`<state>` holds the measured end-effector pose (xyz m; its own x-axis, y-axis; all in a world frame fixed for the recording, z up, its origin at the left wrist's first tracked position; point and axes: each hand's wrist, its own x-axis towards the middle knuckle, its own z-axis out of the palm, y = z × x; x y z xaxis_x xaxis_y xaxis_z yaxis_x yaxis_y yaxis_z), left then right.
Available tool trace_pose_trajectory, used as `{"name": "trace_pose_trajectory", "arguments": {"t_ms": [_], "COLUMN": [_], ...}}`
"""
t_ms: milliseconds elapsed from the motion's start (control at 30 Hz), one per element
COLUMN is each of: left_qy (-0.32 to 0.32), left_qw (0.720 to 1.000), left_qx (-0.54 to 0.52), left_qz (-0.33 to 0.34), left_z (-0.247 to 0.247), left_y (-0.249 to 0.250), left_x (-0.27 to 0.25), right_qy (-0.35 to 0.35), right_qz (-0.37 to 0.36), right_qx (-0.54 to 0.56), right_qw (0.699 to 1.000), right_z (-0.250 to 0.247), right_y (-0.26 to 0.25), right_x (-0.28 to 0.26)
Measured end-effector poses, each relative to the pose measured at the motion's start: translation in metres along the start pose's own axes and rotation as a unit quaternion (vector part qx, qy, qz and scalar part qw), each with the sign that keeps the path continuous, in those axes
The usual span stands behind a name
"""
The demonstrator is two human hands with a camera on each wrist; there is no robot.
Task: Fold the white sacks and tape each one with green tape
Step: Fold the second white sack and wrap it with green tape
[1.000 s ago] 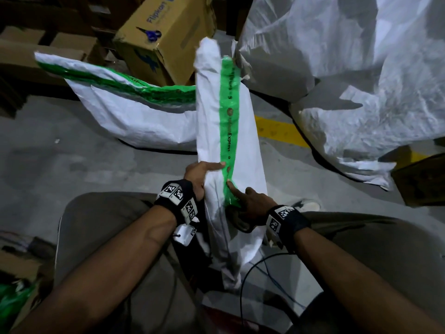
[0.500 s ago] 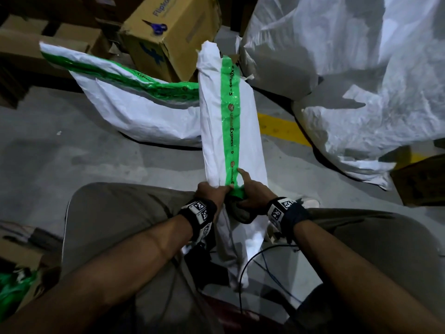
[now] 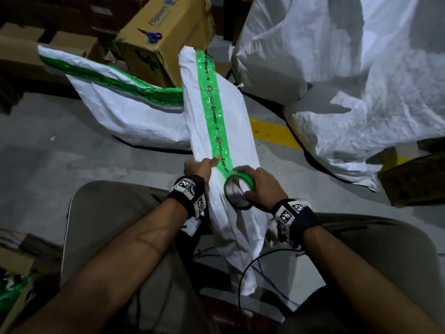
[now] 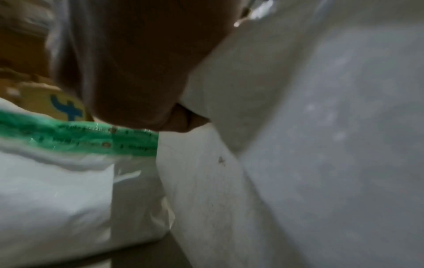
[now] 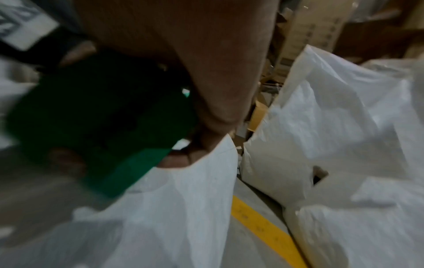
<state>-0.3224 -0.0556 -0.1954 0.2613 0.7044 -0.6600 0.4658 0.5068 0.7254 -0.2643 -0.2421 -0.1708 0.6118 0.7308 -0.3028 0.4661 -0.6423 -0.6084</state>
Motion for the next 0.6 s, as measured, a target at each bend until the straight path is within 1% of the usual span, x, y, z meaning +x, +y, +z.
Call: {"name": "trace_pose_trajectory", "arguments": {"t_ms": [33, 100, 167, 233, 333, 400, 467, 500, 533, 600], "left_qy": [0.002, -0.023, -0.061, -0.117, -0.196, -0.263, -0.328, -0.346, -0.354, -0.348], "left_qw": [1.0, 0.999, 0.996, 0.988, 0.968, 0.95, 0.928, 0.92, 0.919, 0.927], "left_qx": [-0.022, -0.047, -0.06, -0.085, -0.118, -0.116, -0.125, -0.128, -0.119, -0.077], "left_qz": [0.002, -0.008, -0.016, -0.049, -0.102, -0.122, -0.127, -0.13, -0.129, -0.113], "left_z": [0.001, 0.003, 0.002, -0.001, -0.007, -0.02, -0.029, -0.032, -0.034, -0.035], "left_y": [0.003, 0.009, 0.015, 0.014, 0.004, 0.013, 0.013, 0.01, 0.005, -0.006], "left_x": [0.002, 0.001, -0.005, -0.006, 0.005, -0.024, -0.04, -0.043, -0.045, -0.05], "right_qy": [-0.044, -0.128, -0.166, -0.174, -0.176, -0.165, -0.145, -0.14, -0.141, -0.143], "right_qz": [0.005, 0.032, 0.028, 0.007, 0.012, 0.011, -0.006, -0.011, -0.012, -0.006], "right_qx": [-0.036, -0.072, -0.097, -0.115, -0.107, -0.094, -0.089, -0.094, -0.098, -0.096], "right_qw": [0.998, 0.989, 0.981, 0.978, 0.978, 0.982, 0.985, 0.986, 0.985, 0.985], "right_z": [-0.005, -0.013, -0.014, -0.009, 0.007, 0.013, 0.013, 0.012, 0.011, 0.01], "right_y": [0.001, 0.003, 0.002, -0.001, -0.006, -0.01, -0.013, -0.014, -0.015, -0.019], "right_x": [-0.005, -0.014, -0.019, -0.023, -0.027, -0.026, -0.024, -0.022, -0.021, -0.02]}}
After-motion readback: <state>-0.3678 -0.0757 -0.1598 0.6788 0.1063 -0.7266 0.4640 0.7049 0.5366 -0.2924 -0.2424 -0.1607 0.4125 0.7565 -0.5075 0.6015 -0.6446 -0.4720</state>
